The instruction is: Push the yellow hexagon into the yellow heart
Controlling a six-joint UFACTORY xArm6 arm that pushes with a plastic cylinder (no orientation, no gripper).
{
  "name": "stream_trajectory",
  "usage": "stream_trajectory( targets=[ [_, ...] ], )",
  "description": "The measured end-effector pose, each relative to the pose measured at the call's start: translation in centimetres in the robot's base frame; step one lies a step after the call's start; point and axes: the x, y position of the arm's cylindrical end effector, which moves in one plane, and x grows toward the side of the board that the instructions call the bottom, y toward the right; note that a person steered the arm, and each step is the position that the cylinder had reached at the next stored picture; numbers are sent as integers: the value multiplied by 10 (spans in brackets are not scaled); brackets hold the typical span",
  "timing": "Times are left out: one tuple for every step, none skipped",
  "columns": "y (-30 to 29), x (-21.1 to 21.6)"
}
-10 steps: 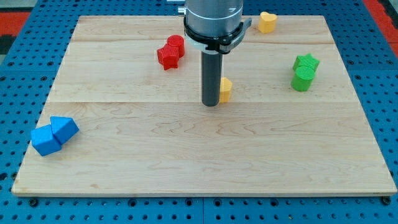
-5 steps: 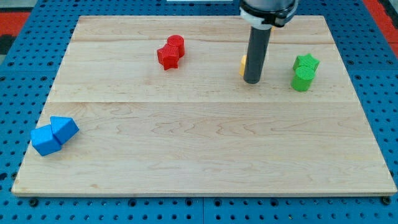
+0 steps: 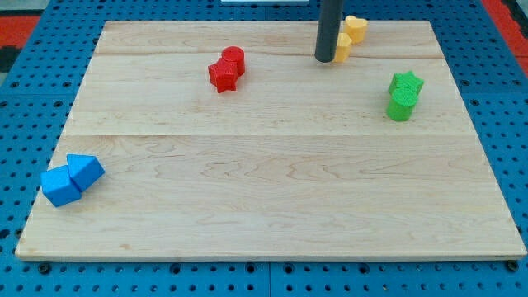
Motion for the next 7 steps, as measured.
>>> stream_trajectory(
  targets=[
    [18, -1],
    [28, -8],
    [22, -7],
    [20, -8],
    [20, -8],
    [20, -8],
    [20, 10]
  ],
)
